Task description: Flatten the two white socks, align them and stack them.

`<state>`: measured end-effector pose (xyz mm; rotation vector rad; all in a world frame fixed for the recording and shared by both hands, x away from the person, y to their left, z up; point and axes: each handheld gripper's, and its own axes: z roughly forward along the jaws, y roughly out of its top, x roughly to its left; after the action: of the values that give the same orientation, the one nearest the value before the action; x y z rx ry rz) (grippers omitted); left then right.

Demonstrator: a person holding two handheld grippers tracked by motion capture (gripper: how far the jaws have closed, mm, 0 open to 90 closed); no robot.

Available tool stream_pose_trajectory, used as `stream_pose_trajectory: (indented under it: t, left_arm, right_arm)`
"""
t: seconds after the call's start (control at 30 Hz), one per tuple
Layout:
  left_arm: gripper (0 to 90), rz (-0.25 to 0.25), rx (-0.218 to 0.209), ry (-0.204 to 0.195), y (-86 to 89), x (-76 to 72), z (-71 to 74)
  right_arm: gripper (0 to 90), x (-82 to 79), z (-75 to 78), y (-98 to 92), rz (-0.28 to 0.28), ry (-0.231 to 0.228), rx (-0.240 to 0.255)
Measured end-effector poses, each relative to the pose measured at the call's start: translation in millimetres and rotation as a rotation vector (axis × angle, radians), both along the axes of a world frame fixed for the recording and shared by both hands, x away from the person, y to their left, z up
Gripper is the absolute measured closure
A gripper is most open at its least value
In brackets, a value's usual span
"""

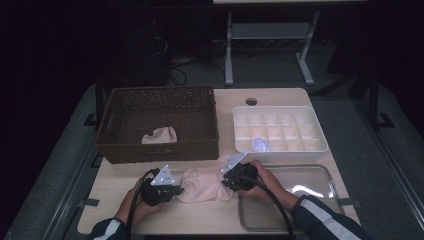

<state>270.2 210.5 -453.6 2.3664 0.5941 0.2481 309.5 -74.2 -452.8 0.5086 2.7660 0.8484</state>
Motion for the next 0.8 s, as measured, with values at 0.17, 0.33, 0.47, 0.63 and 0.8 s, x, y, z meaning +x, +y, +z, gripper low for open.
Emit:
stream_pose_trajectory:
  t: [0.17, 0.33, 0.47, 0.63, 0.8]
  left_arm:
    - [88.3, 0.006, -0.041, -0.02, 3.4, -1.7, 6.0]
    - [88.3, 0.025, -0.097, -0.043, 7.5, -2.4, 15.3]
    - [88.3, 0.031, -0.101, -0.063, 4.5, 2.3, 18.5]
    - [88.1, 0.04, -0.073, -0.051, -0.4, 13.4, 11.4]
    - [87.3, 0.043, -0.026, -0.007, -6.0, 26.7, -0.7]
  right_arm:
    - [85.0, -3.4, 3.5, -0.1, 0.028, -0.017, -0.01]
    - [85.1, -6.5, 18.2, -5.7, 0.009, -0.063, 0.037]
    - [85.1, -4.6, 27.4, -9.3, -0.001, -0.102, 0.048]
    - [85.1, 3.7, 27.3, -11.0, -0.047, -0.132, 0.033]
    - [84.9, 9.2, 20.4, -7.8, -0.046, -0.089, -0.014]
